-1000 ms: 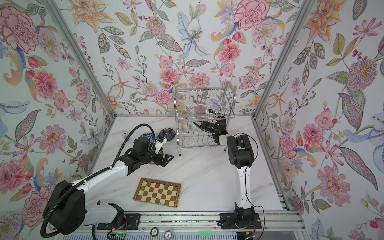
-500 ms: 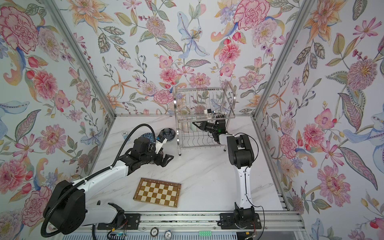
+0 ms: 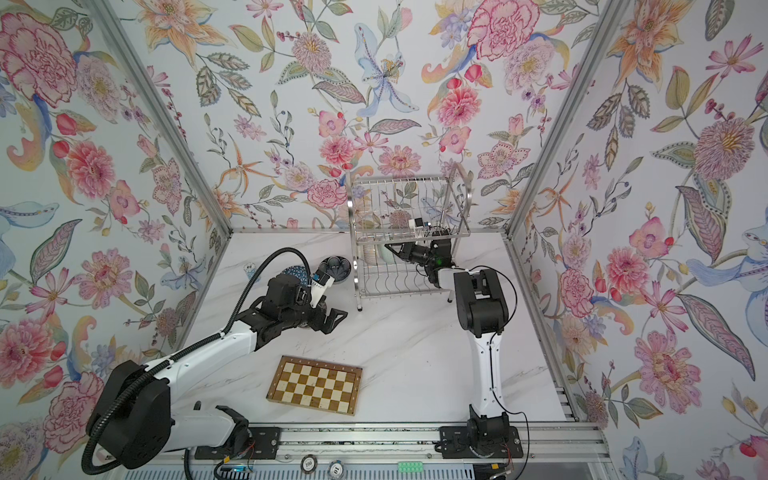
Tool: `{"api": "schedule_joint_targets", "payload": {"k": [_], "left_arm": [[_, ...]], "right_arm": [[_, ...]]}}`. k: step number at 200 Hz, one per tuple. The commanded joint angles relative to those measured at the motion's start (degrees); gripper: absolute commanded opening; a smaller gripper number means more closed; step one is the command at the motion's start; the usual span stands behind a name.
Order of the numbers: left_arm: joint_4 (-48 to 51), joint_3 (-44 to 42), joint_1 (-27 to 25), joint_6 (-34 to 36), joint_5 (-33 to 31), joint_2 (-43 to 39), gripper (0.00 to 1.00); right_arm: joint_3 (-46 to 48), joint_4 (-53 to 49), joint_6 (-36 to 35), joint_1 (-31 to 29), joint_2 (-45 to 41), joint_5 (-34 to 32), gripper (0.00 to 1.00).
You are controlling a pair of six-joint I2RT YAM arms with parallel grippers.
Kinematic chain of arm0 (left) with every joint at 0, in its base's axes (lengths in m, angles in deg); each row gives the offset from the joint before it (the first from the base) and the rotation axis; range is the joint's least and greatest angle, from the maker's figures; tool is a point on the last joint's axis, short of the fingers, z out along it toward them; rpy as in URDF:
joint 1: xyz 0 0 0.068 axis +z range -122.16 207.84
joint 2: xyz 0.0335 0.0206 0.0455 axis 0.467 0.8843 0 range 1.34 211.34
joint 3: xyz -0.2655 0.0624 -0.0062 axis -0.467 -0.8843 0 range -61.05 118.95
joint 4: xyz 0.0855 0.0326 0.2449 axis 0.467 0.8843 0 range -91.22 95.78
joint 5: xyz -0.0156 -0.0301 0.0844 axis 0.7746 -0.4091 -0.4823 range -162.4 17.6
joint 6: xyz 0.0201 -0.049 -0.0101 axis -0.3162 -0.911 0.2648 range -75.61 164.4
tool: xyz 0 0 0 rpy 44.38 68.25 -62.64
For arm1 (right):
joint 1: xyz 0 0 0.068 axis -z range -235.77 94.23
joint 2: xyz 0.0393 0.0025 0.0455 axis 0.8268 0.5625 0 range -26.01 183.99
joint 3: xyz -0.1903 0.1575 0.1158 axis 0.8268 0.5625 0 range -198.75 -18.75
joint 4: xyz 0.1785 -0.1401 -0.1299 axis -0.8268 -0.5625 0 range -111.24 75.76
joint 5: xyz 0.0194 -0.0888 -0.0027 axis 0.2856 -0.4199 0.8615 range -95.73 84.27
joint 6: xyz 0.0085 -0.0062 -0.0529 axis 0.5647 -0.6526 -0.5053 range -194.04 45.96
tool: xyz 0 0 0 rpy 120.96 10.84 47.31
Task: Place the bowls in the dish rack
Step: 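Open the right gripper to release the mint-green bowl in the rack, then withdraw the open right gripper out of the rack toward the robot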
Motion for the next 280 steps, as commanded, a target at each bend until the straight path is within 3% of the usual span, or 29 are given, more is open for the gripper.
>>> {"api": "schedule_joint_targets", "payload": {"k": [1, 155, 280], "left_arm": [[0.9, 0.5, -0.4, 0.8, 0.7, 0.2, 0.99], [0.9, 0.8, -0.5, 1.2, 0.0, 0.1, 0.99], [1.0, 0.8, -1.0, 1.3, -0.4, -0.5, 0.99]], "right_arm": [[0.9, 0.5, 0.3, 0.1, -1.8, -1.1, 0.25], [10.0, 8.2, 3.1, 0.3, -6.2, -5.3, 0.54], [18.8, 12.6, 3.1, -0.5, -11.5, -7.2, 0.67]]}}
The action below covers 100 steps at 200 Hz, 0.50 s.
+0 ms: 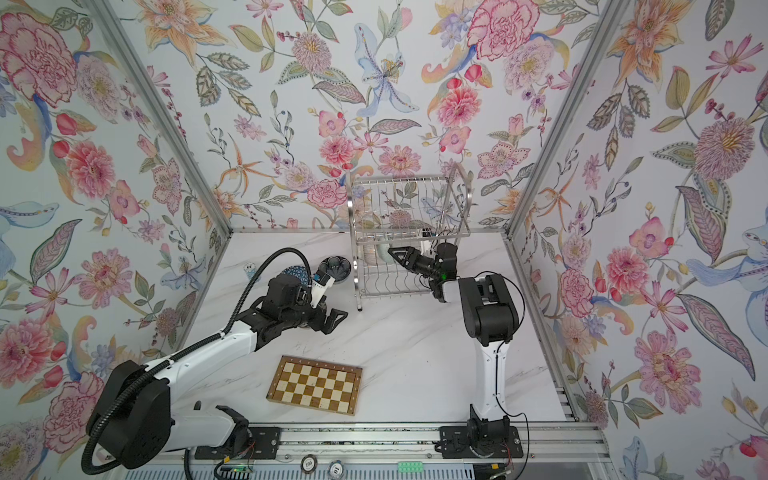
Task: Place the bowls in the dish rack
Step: 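Withdraw the open right gripper out of the rack toward the robot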
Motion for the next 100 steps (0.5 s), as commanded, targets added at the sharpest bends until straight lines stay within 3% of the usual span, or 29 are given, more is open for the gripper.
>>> {"api": "schedule_joint_targets", "payload": {"k": [1, 72, 100], "left_arm": [[1.0, 0.8, -0.6, 1.1, -0.2, -0.5, 0.99], [1.3, 0.7, -1.1, 1.3, -0.8, -1.3, 0.99], [1.4, 0.8, -1.2, 1.3, -1.0, -1.3, 0.99]], "right_arm": [[1.8, 2.9, 0.1, -0.6, -2.9, -0.8, 0.67], [6.4, 4.9, -0.5, -1.3, -6.0, -1.5, 0.68], [8.6, 5.6, -1.2, -1.3, -7.9, -1.9, 0.77]]}}
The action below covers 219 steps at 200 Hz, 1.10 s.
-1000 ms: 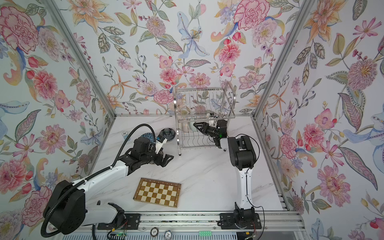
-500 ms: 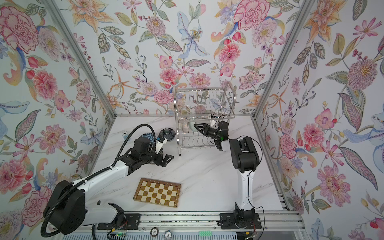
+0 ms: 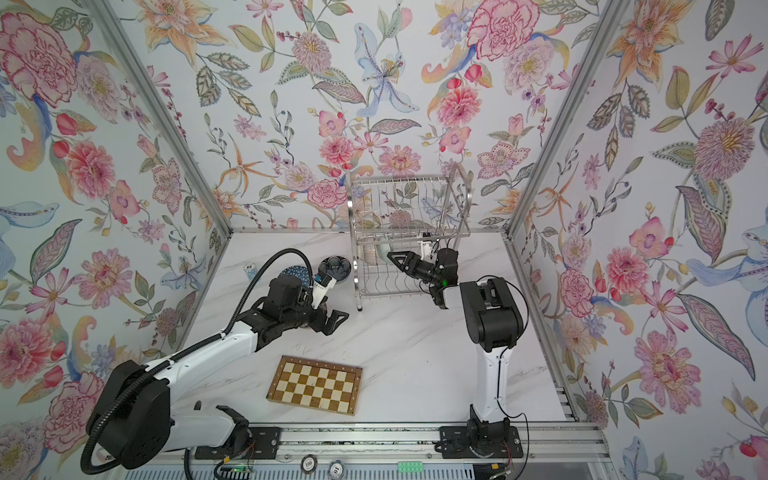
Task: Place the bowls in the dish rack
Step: 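Withdraw the open right gripper out of the rack toward the robot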
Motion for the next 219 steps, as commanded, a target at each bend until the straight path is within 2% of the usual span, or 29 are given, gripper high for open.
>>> {"api": "schedule_joint_targets", "payload": {"k": [1, 108, 142, 176, 197, 219], "left_arm": [[1.2, 0.8, -0.4, 0.9, -1.0, -1.3, 0.99], [1.6, 0.7, -0.6, 1.7, -2.2, -1.4, 0.99], [1.6, 0.7, -0.7, 1.6, -3.3, -1.4, 0.99], [1.6, 0.9, -0.6, 1.0, -4.9, -0.9, 0.99], [1.9, 1.2, -0.6, 0.4, -5.8, -0.4, 0.99], [2.2, 1.6, -0.7, -0.2, -6.8, 0.0, 0.99]], "right_arm": [[1.7, 2.7, -1.1, -0.3, -3.4, -0.7, 0.77], [14.2, 3.9, -4.3, -0.6, -12.7, -3.5, 0.79], [19.4, 1.0, -8.6, -0.6, -18.1, -6.0, 0.79], [22.7, -6.9, -17.0, -1.6, -24.4, -12.2, 0.79], [25.8, -10.1, -23.0, -2.4, -29.2, -20.1, 0.78], [29.4, -9.5, -25.4, -1.9, -33.1, -26.3, 0.78]]}}
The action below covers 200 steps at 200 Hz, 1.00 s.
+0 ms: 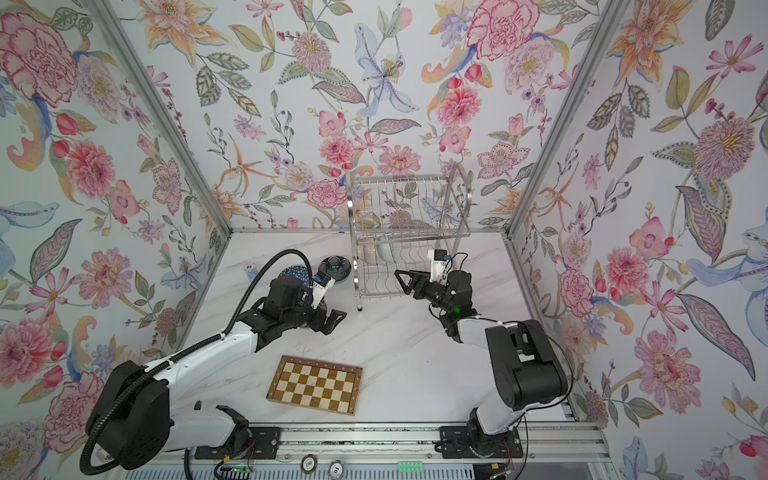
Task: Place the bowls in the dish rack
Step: 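Withdraw the open right gripper out of the rack toward the robot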
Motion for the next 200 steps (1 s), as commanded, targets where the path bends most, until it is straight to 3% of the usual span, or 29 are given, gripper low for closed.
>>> {"api": "schedule_joint_targets", "payload": {"k": [1, 74, 142, 200], "left_arm": [[1.3, 1.6, -0.4, -0.8, -2.4, 0.2, 0.99], [1.1, 3.2, -0.9, -6.4, -10.7, -1.3, 0.99], [4.9, 6.4, -0.9, -10.0, -12.3, -2.6, 0.99], [6.9, 7.6, 0.6, -11.9, -10.6, -3.5, 0.99]], "right_arm": [[3.7, -2.2, -6.8, 0.4, -3.8, -9.9, 0.77], [12.6, 2.6, -6.3, 6.6, -11.8, -22.2, 0.77], [15.0, 4.1, 2.5, 20.3, -13.9, -19.6, 0.77], [0.4, -19.0, 3.0, 24.4, -7.8, -15.1, 0.75]]}}
